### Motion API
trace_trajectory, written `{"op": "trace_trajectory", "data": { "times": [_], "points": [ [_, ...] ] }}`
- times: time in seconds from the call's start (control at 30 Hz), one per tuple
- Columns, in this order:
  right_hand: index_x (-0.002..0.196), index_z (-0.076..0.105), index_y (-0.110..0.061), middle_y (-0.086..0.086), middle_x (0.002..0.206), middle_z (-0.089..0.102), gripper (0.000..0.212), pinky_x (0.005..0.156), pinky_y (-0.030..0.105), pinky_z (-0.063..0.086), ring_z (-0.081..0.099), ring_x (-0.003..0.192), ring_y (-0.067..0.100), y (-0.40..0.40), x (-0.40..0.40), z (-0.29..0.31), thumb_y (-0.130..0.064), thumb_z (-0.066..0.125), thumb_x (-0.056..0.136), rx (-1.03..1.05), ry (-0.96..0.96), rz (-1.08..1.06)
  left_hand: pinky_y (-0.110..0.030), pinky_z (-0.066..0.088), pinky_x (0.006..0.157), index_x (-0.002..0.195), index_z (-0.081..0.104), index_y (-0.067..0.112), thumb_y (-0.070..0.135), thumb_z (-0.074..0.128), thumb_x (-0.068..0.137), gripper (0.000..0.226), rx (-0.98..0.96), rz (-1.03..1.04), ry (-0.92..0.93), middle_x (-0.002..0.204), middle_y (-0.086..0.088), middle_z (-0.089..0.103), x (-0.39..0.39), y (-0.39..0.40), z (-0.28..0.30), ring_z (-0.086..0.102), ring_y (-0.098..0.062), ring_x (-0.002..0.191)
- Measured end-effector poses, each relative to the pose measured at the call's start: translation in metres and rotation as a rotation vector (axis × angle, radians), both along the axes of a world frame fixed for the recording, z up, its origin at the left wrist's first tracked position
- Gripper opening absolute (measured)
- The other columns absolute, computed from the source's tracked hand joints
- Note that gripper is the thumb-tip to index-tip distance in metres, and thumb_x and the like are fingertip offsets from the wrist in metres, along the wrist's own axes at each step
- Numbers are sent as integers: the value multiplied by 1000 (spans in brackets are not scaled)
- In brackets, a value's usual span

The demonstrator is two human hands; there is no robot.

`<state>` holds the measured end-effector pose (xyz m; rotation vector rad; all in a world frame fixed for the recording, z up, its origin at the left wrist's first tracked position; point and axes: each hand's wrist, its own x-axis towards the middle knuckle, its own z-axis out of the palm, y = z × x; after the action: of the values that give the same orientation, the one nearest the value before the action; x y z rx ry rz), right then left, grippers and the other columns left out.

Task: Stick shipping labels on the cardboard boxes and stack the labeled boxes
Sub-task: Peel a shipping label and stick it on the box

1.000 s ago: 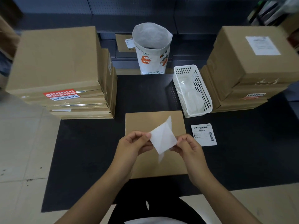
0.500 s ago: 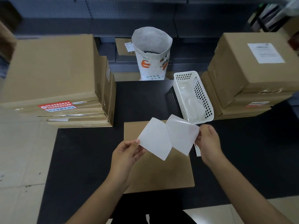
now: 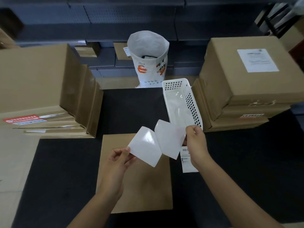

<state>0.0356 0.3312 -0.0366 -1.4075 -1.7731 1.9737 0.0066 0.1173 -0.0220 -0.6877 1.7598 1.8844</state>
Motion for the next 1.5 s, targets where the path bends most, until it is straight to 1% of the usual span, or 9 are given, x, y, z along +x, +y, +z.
{"op": "trace_trajectory", "data": {
  "times": [0.1, 0.23, 0.47, 0.6, 0.73, 0.93, 1.13, 1.3, 1.5],
  "points": [
    [95, 55, -9, 8, 95, 59, 14, 83, 43, 51, 56, 84, 22, 42, -6, -1, -21, 47, 93, 27, 4, 47, -27, 52, 80, 100, 58, 4, 17, 57, 94, 15, 8, 129, -22, 103, -12, 68, 11, 30, -4, 67, -21, 92],
    [89, 50, -15, 9, 88, 57, 7, 67, 31, 45, 51, 74, 17, 85, -12, 2, -18, 48, 94, 134, 75, 65, -24, 57, 76, 101, 56, 7, 16, 56, 95, 11, -6, 303, -33, 102, -10, 66, 19, 55, -7, 66, -19, 91],
    [95, 49, -16, -5, 95, 60, 4, 69, 10, 46, 58, 83, 4, 99, -27, 0, -13, 52, 95, 618, 312, 160, -29, 55, 84, 101, 55, 7, 14, 56, 95, 9, -72, 416, -30, 99, -7, 64, 31, 78, -9, 64, -18, 89],
    [97, 60, -8, 3, 96, 66, 8, 65, 28, 51, 60, 88, 18, 100, -42, -31, -12, 54, 93, 983, 217, 404, -32, 53, 86, 90, 56, 10, 13, 57, 94, 6, -69, 412, -33, 99, -8, 64, 35, 86, -12, 65, -20, 89],
    [81, 59, -5, 8, 73, 61, 9, 51, 27, 35, 58, 71, 24, 103, -52, -69, -8, 57, 89, 1147, 49, 677, -30, 57, 82, 91, 57, 8, 15, 57, 94, 7, -72, 362, 2, 100, -11, 62, 36, 94, -19, 64, -23, 90],
    [85, 61, -5, 9, 80, 62, 19, 65, 29, 35, 51, 82, 23, 113, -51, -93, -2, 44, 94, 1053, -70, 1077, -23, 57, 70, 88, 58, 9, 14, 57, 93, 8, -72, 336, 32, 94, -12, 58, 32, 99, -26, 61, -22, 86],
    [70, 56, -9, 4, 70, 53, 23, 58, 29, 34, 47, 72, 19, 119, -44, -92, 7, 49, 86, 1011, 3, 1090, -29, 53, 78, 90, 59, 9, 15, 57, 94, 8, -47, 312, 43, 96, -12, 58, 28, 103, -26, 61, -22, 89],
    [102, 70, -8, 6, 89, 67, 18, 73, 37, 53, 62, 81, 22, 120, -41, -87, -9, 55, 93, 835, 38, 941, -31, 52, 83, 90, 59, 8, 16, 58, 93, 8, -21, 306, 25, 92, -9, 59, 24, 105, -24, 62, -20, 86],
    [138, 49, -21, 5, 76, 62, 42, 77, 37, 55, 62, 72, 21, 117, -48, -78, -25, 45, 96, 526, -205, 823, -29, 53, 80, 92, 59, 7, 15, 57, 94, 9, -3, 293, 24, 90, -8, 60, 26, 107, -22, 62, -21, 86]
  ]
}}
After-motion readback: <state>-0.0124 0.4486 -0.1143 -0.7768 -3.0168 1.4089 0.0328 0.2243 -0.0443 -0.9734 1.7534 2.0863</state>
